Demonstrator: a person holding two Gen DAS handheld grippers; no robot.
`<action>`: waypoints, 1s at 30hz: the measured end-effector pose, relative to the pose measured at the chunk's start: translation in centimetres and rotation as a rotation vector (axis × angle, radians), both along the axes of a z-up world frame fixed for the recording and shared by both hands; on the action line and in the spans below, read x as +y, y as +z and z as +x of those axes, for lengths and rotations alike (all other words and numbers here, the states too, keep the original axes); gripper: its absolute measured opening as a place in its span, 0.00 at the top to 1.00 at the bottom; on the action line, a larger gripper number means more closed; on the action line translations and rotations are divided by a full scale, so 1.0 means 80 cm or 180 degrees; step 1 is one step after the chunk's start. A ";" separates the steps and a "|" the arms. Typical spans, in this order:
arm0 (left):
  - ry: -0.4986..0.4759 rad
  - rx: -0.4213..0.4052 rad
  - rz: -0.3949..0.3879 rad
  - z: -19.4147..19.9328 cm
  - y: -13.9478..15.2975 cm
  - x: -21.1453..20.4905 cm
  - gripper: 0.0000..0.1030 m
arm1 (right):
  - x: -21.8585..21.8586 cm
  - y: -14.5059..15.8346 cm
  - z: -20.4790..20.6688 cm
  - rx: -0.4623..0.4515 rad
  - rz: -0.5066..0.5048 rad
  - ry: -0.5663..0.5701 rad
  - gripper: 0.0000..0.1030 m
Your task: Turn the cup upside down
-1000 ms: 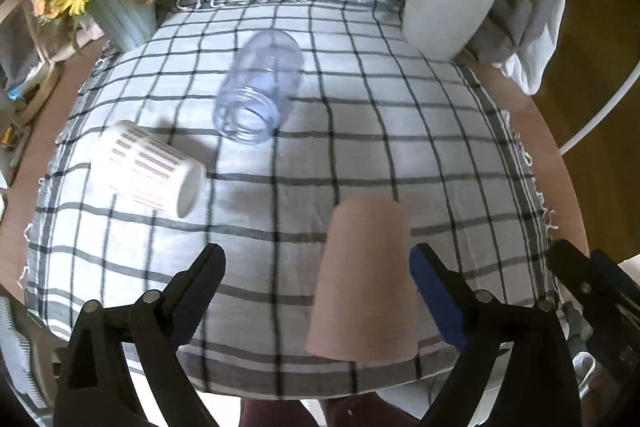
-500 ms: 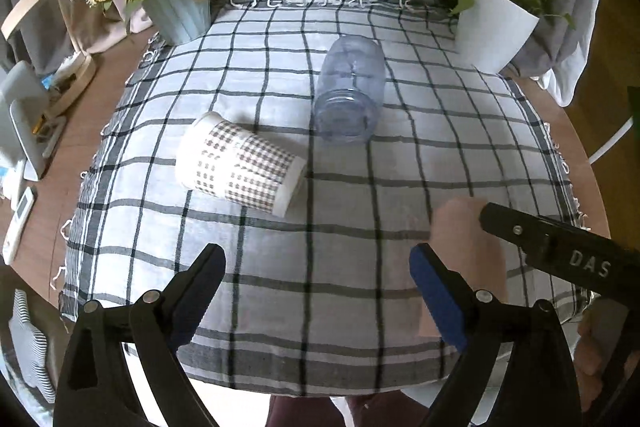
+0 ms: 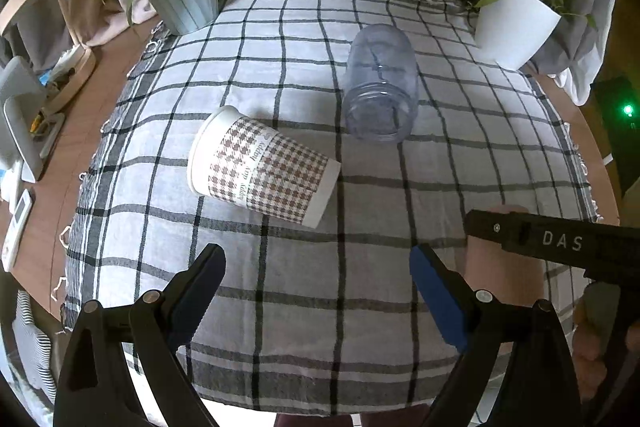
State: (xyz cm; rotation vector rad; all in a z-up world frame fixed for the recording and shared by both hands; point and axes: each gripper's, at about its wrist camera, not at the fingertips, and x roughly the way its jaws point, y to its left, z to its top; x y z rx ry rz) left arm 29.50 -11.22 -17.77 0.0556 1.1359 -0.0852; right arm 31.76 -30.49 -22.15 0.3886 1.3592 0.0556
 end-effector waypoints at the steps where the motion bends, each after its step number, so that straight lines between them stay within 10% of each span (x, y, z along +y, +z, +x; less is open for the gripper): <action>1: 0.0025 0.0009 0.0007 0.002 -0.003 0.002 0.08 | 0.001 -0.003 0.001 0.0032 0.0037 0.0013 0.29; 30: 0.0176 -0.0265 0.0336 -0.027 0.014 -0.005 0.08 | 0.036 0.085 -0.036 -0.1189 -0.0716 0.0572 0.40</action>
